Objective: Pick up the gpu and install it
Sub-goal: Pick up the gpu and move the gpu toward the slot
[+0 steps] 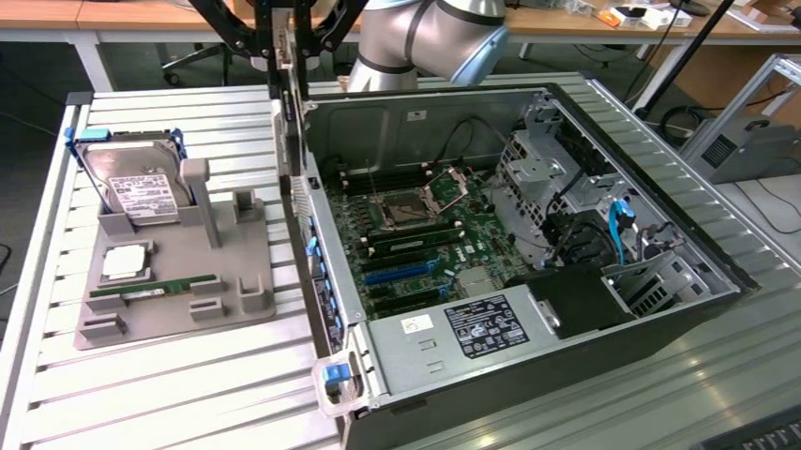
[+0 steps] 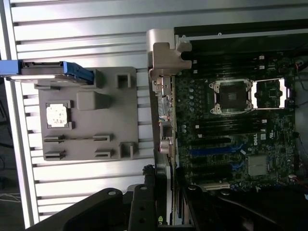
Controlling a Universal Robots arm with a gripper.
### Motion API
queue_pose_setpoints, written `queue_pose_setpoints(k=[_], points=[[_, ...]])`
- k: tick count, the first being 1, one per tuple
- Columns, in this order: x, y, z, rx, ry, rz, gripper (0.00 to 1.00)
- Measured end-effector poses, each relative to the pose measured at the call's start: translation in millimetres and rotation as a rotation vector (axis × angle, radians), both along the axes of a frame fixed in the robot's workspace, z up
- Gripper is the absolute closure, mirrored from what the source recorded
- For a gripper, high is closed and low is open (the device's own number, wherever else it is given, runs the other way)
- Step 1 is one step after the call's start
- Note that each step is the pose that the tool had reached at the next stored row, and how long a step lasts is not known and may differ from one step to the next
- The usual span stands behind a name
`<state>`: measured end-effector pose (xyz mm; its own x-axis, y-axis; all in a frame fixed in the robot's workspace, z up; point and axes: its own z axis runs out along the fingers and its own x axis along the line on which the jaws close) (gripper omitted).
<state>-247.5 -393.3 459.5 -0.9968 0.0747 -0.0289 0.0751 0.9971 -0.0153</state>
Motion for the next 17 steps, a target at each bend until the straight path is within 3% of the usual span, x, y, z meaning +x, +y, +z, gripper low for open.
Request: queue_pose_setpoints(k=[17], points=[[12.0,-1.1,-3.6,0.0,-0.0001,0.0,0.73]])
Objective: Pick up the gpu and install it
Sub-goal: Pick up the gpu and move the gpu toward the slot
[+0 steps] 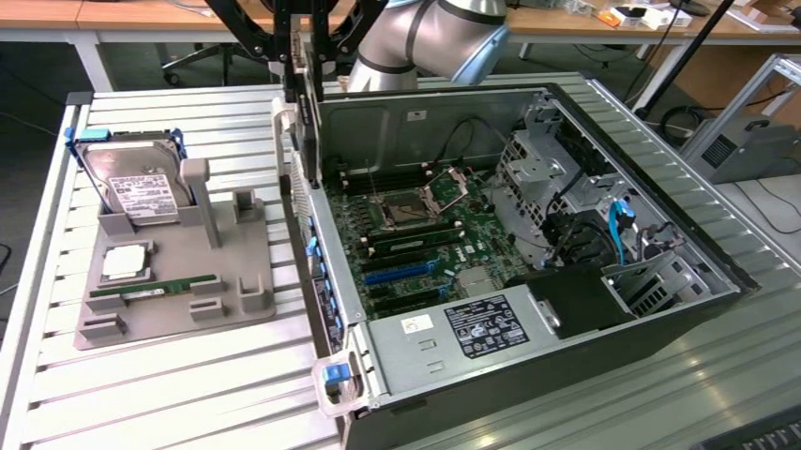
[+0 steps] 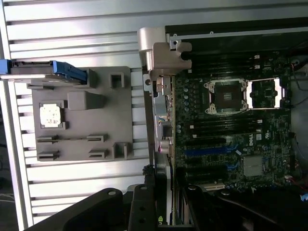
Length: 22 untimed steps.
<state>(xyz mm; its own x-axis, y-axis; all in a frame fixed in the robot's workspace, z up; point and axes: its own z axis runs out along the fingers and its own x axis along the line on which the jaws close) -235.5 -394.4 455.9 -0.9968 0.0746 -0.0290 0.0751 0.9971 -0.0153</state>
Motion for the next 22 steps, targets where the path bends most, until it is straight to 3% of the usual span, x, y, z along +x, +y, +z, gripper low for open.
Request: queue_pose_setpoints(k=[22], points=[[11.9,-1.7,-4.0,-0.0002,0.0,0.0,0.73]])
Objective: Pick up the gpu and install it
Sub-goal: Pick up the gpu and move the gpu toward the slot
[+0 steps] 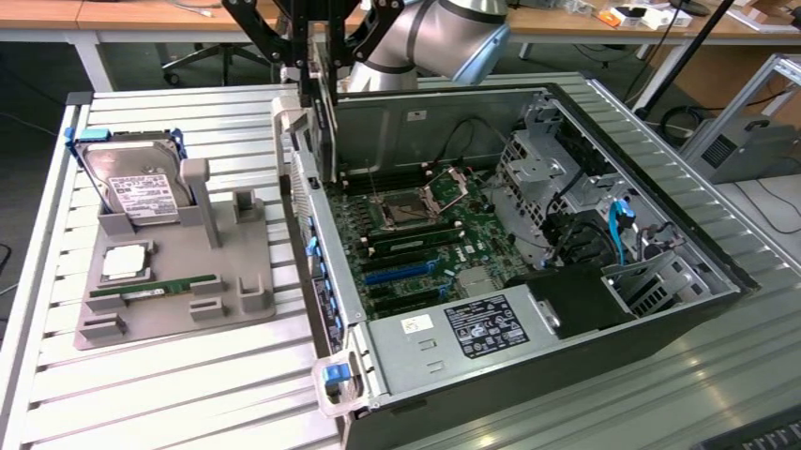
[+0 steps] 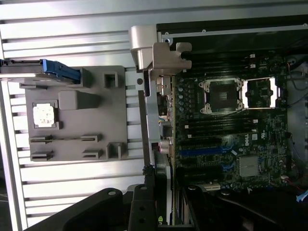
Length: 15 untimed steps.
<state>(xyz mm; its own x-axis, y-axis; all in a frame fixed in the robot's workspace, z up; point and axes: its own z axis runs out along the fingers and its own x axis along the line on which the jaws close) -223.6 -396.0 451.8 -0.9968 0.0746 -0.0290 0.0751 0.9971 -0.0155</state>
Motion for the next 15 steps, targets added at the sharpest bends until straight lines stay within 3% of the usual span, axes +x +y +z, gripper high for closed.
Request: queue_pose_setpoints(k=[15], points=[[11.4,-1.1,-3.2,-0.0004,0.0001,0.0,0.73]])
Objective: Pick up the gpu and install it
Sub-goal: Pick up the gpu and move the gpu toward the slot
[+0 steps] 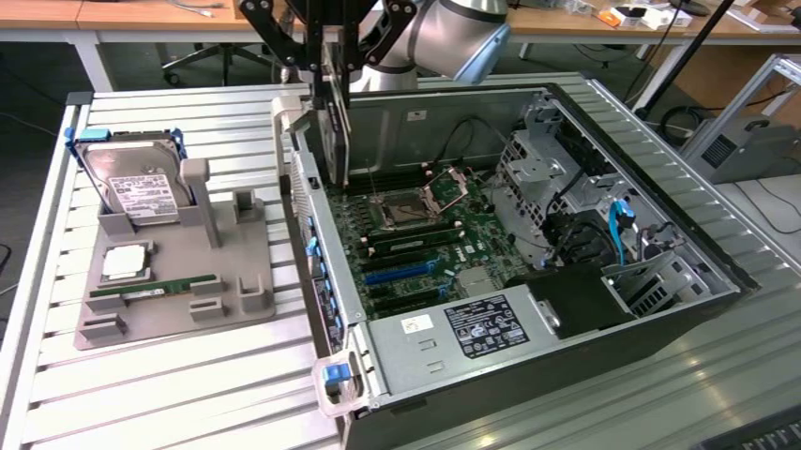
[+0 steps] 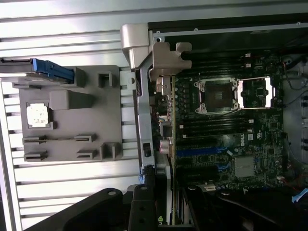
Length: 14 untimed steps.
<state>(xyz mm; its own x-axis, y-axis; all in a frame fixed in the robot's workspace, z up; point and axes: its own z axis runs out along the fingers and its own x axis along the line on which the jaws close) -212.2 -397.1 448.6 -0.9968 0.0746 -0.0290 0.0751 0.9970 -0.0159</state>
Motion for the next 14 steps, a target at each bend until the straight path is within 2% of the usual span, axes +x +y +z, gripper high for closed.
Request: queue_pose_setpoints(k=[14], points=[[11.0,-0.8,-3.2,-0.0004,0.0,0.0,0.73]])
